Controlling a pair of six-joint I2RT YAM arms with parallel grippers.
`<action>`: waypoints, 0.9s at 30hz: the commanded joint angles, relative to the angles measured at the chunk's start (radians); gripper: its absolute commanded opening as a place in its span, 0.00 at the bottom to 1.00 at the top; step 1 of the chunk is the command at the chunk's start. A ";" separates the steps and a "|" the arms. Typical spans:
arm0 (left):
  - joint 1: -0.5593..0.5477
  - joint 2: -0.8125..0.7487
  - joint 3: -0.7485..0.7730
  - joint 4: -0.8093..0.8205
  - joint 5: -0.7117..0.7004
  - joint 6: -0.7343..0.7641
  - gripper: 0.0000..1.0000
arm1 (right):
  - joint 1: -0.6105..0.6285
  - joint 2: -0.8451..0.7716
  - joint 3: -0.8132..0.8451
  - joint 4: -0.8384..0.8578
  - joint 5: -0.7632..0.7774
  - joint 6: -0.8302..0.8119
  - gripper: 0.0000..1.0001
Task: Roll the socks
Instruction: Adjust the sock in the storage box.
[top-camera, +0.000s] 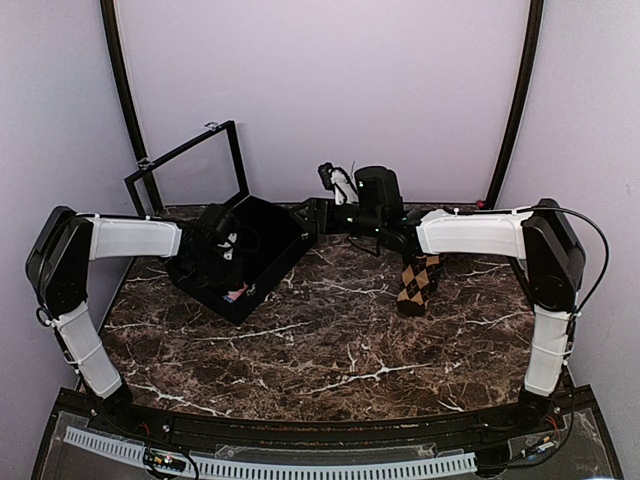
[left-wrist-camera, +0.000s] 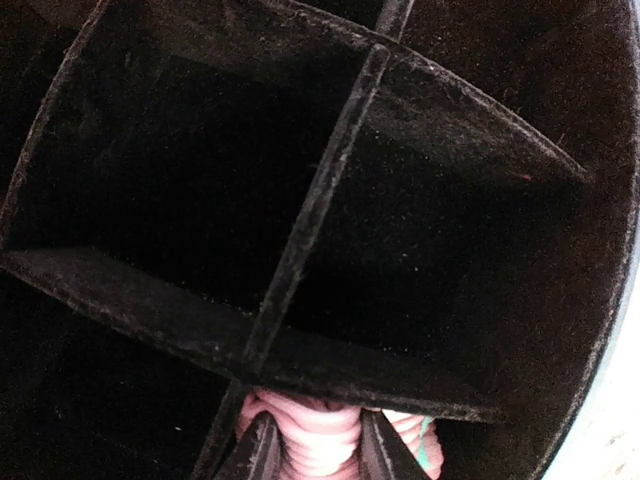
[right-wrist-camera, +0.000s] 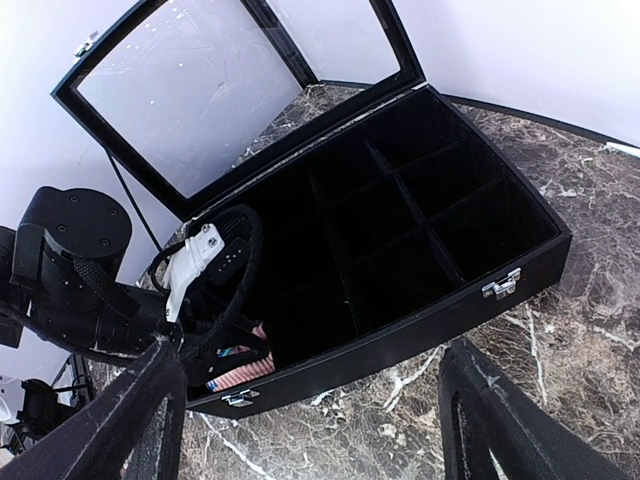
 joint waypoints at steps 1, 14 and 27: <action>-0.001 0.043 -0.007 -0.198 -0.015 0.015 0.32 | 0.004 0.003 0.003 0.032 -0.008 -0.002 0.80; -0.001 -0.102 0.176 -0.254 -0.047 0.031 0.42 | 0.011 0.003 0.028 -0.002 0.003 -0.021 0.80; -0.099 -0.220 0.105 -0.019 0.013 0.114 0.43 | 0.022 -0.011 0.063 -0.150 0.137 -0.113 0.81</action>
